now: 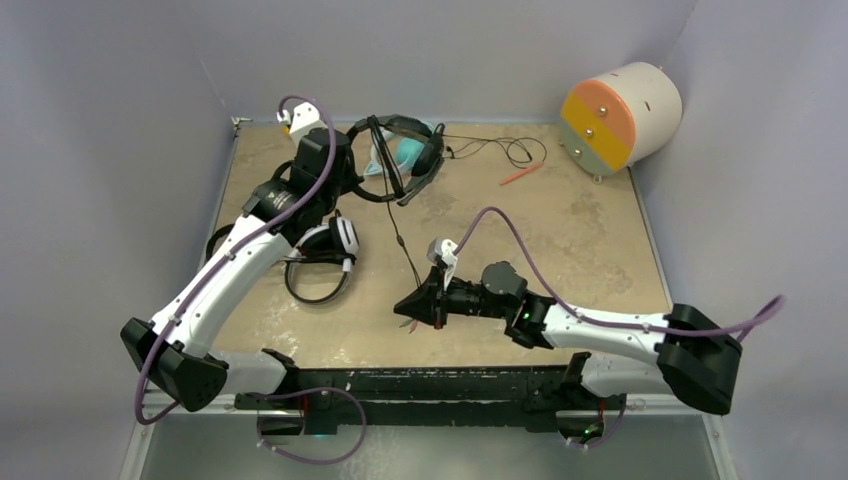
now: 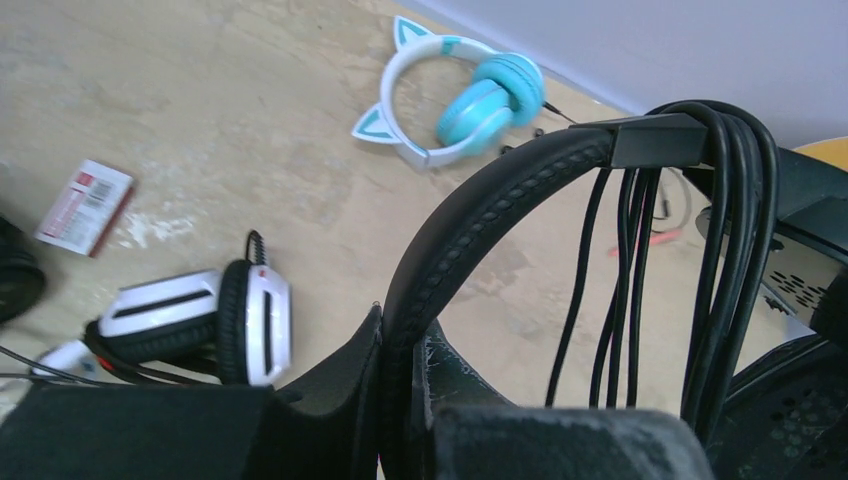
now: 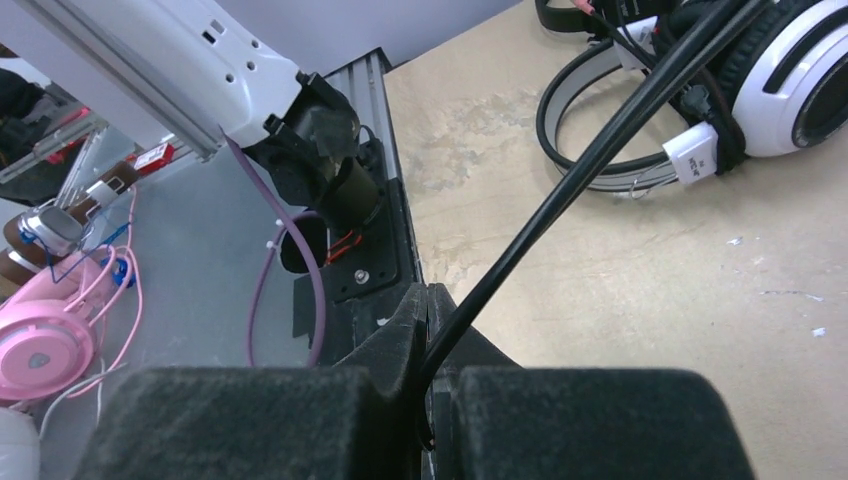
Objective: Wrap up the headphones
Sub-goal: Wrap the headphones cable around the headphones.
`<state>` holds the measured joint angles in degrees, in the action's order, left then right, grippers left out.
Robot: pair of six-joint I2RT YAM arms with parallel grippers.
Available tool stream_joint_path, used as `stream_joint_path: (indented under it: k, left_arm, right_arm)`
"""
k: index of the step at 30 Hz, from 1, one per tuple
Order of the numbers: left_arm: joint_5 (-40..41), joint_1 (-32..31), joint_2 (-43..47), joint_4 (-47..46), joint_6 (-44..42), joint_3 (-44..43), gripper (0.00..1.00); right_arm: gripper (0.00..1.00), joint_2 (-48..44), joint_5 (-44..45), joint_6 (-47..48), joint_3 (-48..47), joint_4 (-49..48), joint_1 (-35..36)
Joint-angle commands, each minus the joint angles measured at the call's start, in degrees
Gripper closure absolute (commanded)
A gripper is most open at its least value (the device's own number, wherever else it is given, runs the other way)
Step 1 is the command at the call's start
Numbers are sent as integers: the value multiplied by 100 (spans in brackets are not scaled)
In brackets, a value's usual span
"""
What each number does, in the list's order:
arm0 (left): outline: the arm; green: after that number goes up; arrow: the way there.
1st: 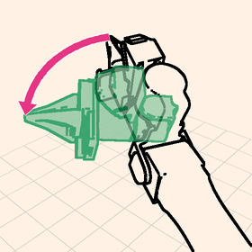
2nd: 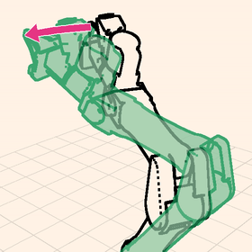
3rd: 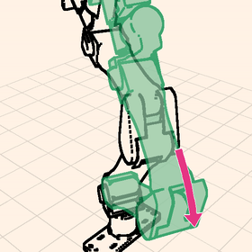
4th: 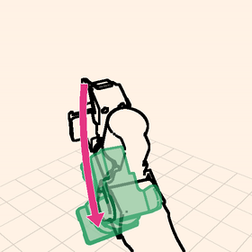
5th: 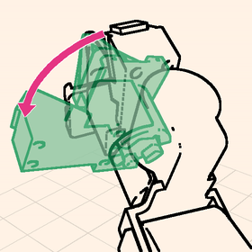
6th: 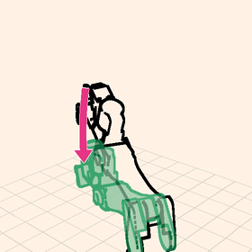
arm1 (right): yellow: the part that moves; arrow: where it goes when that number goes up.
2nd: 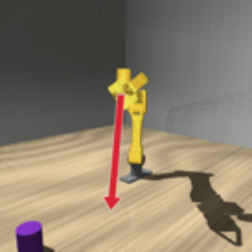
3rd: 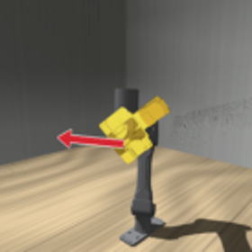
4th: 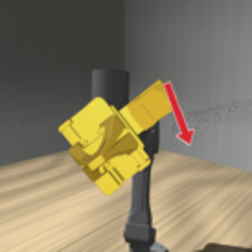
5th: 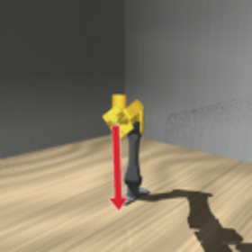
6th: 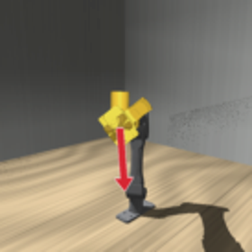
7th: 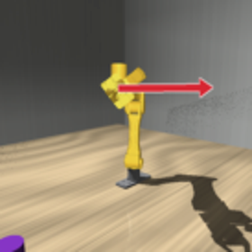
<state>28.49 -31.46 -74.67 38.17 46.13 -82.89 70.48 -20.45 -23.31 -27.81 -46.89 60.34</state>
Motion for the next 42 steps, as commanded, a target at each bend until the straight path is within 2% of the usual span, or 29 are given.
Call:
stream_joint_path:
  k: [1, 9, 14, 16, 19, 22, 27, 31, 34, 37, 42]
  left_arm:
    - [507, 47, 102, -808, -1018, 269, 100]
    - [888, -34, -232, -944, -1863, 797, 100]
    - [1439, -724, -233, -1425, -2680, 1282, 100]
    - [1381, -856, -82, -1739, -3042, 1591, 100]
    - [1037, -913, 148, -1916, -3442, 1933, 100]
    - [646, -932, 355, -1968, -3871, 2236, 100]
    - [-344, -938, 679, -1541, -4451, 2467, 100]
    - [-1263, -941, 709, -947, -4802, 2296, 100]
    - [-2065, -942, 658, -521, -5040, 2107, 100]
    - [-2720, -945, 553, -160, -5209, 1935, 100]
    - [-2788, -941, 489, -78, -5152, 1832, 100]
  right_arm:
    - [100, -554, 153, 447, -669, 1797, 48]
    - [100, -627, -461, 817, -2459, 4210, 42]
    - [100, -506, 516, 935, -3263, 5423, 2]
    - [100, -372, 744, 1073, -3613, 5792, -62]
    - [100, -143, 881, 1193, -4157, 6350, -239]
    - [100, -96, 776, 1331, -4421, 6663, -723]
    - [99, -144, 564, 1809, -4676, 7227, -1374]
    - [96, -33, 1010, 2180, -4712, 7557, -1491]
    - [97, 66, 1378, 2302, -4562, 7588, -1674]
    - [97, 176, 1087, 2310, -4316, 7418, -2079]
    - [90, 386, 407, 2207, -3982, 7055, -2684]
